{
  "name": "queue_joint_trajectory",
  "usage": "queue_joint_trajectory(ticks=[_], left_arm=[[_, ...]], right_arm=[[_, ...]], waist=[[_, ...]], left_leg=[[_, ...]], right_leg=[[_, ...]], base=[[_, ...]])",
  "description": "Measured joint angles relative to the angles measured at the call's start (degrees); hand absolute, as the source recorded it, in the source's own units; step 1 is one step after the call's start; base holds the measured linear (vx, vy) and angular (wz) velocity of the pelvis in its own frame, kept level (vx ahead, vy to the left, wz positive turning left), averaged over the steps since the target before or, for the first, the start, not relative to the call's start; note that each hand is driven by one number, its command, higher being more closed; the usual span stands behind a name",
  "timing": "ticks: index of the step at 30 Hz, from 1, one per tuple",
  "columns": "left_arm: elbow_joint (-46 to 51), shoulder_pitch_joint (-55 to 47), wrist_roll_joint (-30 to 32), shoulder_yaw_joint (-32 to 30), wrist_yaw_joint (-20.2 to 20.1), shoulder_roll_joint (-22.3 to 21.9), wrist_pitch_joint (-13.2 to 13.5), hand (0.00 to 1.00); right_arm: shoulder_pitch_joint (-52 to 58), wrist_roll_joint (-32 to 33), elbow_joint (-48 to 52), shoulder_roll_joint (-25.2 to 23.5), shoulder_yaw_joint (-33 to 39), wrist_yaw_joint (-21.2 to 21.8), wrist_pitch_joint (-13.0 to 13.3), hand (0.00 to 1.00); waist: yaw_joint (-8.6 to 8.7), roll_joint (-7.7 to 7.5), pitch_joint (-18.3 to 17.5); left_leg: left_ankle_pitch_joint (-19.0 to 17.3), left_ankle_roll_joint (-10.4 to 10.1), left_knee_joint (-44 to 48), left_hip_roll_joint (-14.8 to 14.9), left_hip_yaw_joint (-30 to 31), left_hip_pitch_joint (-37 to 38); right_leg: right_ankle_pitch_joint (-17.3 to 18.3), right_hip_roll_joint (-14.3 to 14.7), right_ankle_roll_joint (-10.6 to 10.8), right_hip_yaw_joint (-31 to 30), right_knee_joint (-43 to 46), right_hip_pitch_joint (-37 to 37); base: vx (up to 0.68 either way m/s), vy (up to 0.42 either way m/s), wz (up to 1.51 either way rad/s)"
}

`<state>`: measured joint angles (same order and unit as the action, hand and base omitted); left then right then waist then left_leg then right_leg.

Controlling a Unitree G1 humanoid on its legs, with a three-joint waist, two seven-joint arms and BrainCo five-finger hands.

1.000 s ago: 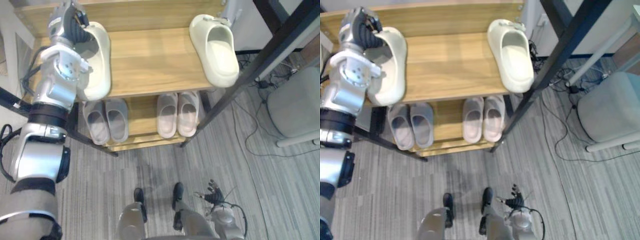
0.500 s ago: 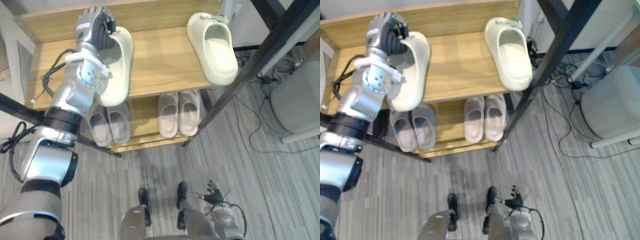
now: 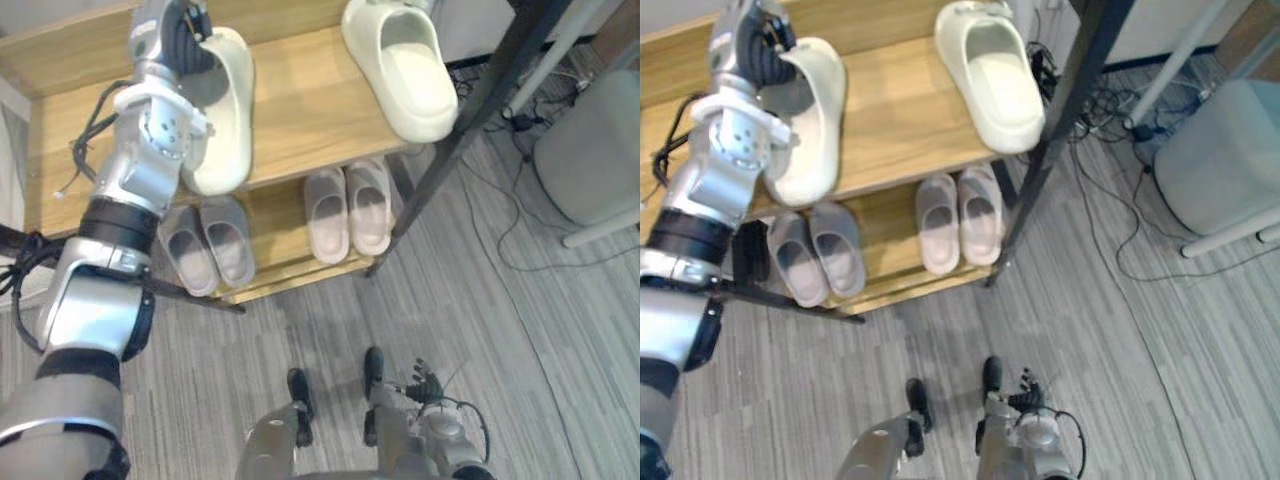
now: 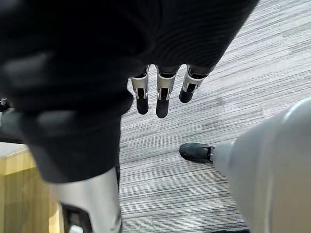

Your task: Organize the slippers on the shoe rack

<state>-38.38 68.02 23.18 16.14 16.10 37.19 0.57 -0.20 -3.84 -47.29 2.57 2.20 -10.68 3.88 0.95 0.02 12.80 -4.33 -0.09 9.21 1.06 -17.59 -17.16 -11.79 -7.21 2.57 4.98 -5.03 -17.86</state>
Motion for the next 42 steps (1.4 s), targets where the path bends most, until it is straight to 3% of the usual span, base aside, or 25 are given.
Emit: queue_joint_trajectory(ticks=[11, 21, 31, 42], left_arm=[[-0.8, 3.5, -5.2, -0.7, 1.4, -2.5, 0.4, 1.0], [-1.8, 5.6, -6.7, -1.6, 1.4, -5.2, 0.4, 1.0], [-2.9, 7.4, -8.9, -1.6, 1.8, -7.1, 0.3, 1.0], [1.2, 7.8, -14.4, -1.5, 3.9, -12.9, 0.5, 1.0]], right_arm=[[-1.8, 1.6, -2.0, 0.1, 1.6, -0.4, 0.1, 0.0], [-3.2, 1.6, -4.0, 0.3, 1.6, -0.4, 0.1, 0.0], [-5.3, 1.7, -6.1, 0.3, 1.5, -0.1, 0.0, 0.0], [-6.0, 1.7, -6.2, 0.3, 0.8, 0.1, -0.1, 0.0]], waist=[[0.9, 0.41, 1.5], [2.29, 0.39, 2.2], [2.58, 0.34, 2.3], [4.41, 0.37, 2.6]], left_leg=[[-0.5, 1.1, 2.0, -1.2, 1.1, -2.3], [-1.0, 2.3, 3.1, -2.4, 2.2, -3.0], [-1.9, 2.7, 4.0, -3.1, 2.0, -3.8], [-2.3, 3.5, 3.9, -3.2, 1.0, -2.3]], right_leg=[[0.1, -1.5, -0.2, 0.9, 0.0, -0.7], [0.1, -2.8, -0.2, 2.0, 0.0, -0.2], [0.0, -3.6, -0.3, 2.2, 0.0, -0.5], [-0.5, -3.7, -0.4, 1.7, 0.0, 0.4]], base=[[0.0, 0.032, 0.07], [0.01, 0.045, 0.08], [0.01, 0.04, 0.02], [0.05, 0.027, -0.06]])
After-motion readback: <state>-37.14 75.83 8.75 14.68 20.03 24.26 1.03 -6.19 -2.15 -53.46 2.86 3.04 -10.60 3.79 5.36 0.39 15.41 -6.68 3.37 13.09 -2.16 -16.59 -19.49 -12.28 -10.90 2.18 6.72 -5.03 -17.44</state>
